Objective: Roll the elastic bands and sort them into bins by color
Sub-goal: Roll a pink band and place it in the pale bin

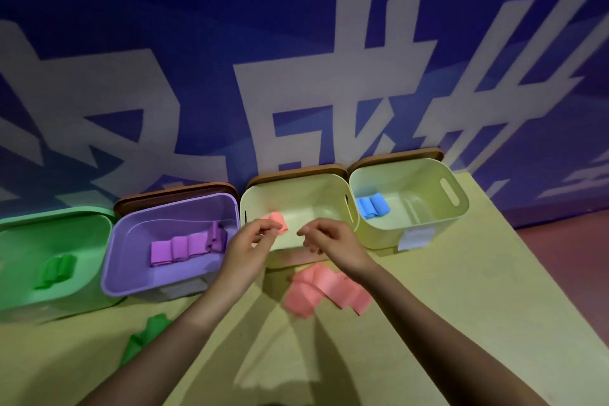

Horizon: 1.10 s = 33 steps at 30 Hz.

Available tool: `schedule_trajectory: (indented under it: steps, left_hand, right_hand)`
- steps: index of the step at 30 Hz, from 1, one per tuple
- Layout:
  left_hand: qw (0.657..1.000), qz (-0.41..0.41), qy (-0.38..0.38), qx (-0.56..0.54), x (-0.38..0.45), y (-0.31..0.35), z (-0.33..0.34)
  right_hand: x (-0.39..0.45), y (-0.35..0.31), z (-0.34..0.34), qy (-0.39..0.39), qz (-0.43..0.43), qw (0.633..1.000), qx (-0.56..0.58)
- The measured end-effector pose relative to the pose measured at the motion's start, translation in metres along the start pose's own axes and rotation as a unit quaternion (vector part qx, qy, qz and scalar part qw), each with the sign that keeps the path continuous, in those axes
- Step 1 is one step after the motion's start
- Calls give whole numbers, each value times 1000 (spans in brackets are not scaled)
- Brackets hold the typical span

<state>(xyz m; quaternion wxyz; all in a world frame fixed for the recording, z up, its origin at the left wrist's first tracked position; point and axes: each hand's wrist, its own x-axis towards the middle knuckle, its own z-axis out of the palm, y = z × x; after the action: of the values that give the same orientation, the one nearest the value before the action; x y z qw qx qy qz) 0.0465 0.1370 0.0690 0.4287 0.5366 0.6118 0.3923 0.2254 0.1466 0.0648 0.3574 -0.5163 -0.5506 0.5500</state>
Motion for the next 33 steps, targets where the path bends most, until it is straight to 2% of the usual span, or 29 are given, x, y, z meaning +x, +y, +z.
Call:
schedule_trajectory:
  steps: [3,6,9,12,17,21,25,28,33]
  left_hand:
    - [998,-4,-62,31,-31,-12,15]
    - [988,-41,-128,79,-51,-41,29]
    - [971,-90,-156,154,-47,-74,37]
    - [959,-147,-139,199,-36,-100,50]
    - [952,-265,-43,143,-16,-123,77]
    - [953,-240,-25,181,-3,-122,87]
    - [953,-241,-47,177,2,-122,84]
    - [958,-248,-68,127,-1,-112,82]
    - [969,-243,-51,-10,-24,-82,74]
  right_hand:
    - [-36,35,-13,31,12,999,13]
    - [-56,79,-23,71,82,994,-19]
    - [-64,121,-26,92,146,982,-83]
    - [-62,140,-22,98,169,971,-138]
    - [-42,135,-1,85,156,970,-166]
    - [-18,133,14,74,149,964,-207]
    - [-6,140,26,46,182,959,-214]
    - [-4,145,27,54,196,962,-181]
    - [-15,123,11,70,187,980,12]
